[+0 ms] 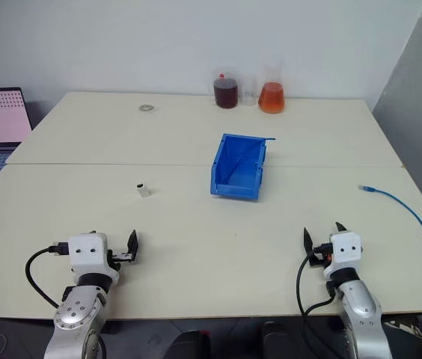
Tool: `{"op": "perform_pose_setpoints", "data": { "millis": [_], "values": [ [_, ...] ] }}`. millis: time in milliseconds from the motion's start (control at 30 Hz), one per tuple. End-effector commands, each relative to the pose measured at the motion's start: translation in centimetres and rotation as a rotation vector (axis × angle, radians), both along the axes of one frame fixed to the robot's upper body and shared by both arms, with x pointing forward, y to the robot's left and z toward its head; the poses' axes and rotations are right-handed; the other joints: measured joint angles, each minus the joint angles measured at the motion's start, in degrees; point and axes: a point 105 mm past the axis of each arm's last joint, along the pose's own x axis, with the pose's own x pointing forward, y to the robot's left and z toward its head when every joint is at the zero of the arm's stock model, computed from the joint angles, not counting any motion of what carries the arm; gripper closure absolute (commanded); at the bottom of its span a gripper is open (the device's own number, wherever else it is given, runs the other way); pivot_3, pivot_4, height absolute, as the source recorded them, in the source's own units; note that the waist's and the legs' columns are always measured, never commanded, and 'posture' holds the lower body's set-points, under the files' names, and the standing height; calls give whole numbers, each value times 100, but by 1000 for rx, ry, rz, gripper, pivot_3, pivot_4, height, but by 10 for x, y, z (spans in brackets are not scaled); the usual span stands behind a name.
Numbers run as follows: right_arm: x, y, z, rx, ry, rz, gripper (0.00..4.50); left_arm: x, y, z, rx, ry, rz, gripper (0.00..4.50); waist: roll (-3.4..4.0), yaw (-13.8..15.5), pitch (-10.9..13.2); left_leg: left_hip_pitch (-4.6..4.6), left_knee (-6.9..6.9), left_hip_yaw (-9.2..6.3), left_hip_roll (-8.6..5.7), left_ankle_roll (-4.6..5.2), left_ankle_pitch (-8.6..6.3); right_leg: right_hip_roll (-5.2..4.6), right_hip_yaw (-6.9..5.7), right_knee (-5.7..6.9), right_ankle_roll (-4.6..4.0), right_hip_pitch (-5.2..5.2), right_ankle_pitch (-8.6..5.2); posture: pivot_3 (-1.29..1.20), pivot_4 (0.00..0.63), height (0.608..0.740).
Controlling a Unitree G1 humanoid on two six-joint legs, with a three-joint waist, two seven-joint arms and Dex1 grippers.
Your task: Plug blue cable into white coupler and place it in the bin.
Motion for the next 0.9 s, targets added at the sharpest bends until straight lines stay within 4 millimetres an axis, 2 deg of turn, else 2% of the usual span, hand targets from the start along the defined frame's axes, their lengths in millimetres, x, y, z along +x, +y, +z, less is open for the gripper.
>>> {"op": "perform_pose_setpoints", "data": {
  "millis": [33, 267, 567, 767, 900],
  "values": [
    [1, -2, 13, -7, -60, 8, 25, 0, -8, 15, 44, -37, -47, 0, 0, -1, 0, 0, 0, 0, 0, 0, 0, 0, 0, 0, 0, 0, 0, 0, 150, 740],
    [-2, 0, 9, -16, -53, 15, 25, -1, -10, 9, 31, -9, -59, 0, 0, -1, 0, 0, 0, -1, 0, 0, 0, 0, 0, 0, -1, 0, 0, 0, 150, 740],
    [-1, 2, 9, -19, -53, 26, 25, -1, -11, 12, 46, -35, -99, 0, 0, -1, 0, 0, 0, -2, 1, 0, 0, 0, 0, 0, -1, 0, -1, 0, 150, 740],
    [-3, 4, 9, -19, -51, 31, 25, -4, -19, 20, -46, -80, -199, 0, 0, -1, 0, 0, 0, -1, 1, 0, 0, 0, 0, 0, -2, 0, -1, 0, 150, 740],
    [-3, 5, 8, -19, -50, 30, 25, -7, -21, 17, -62, -66, -251, 0, 0, -2, 0, 0, 0, -1, 1, 0, 0, -1, 0, 0, -3, -1, -2, 0, 150, 740]
  ]
}}
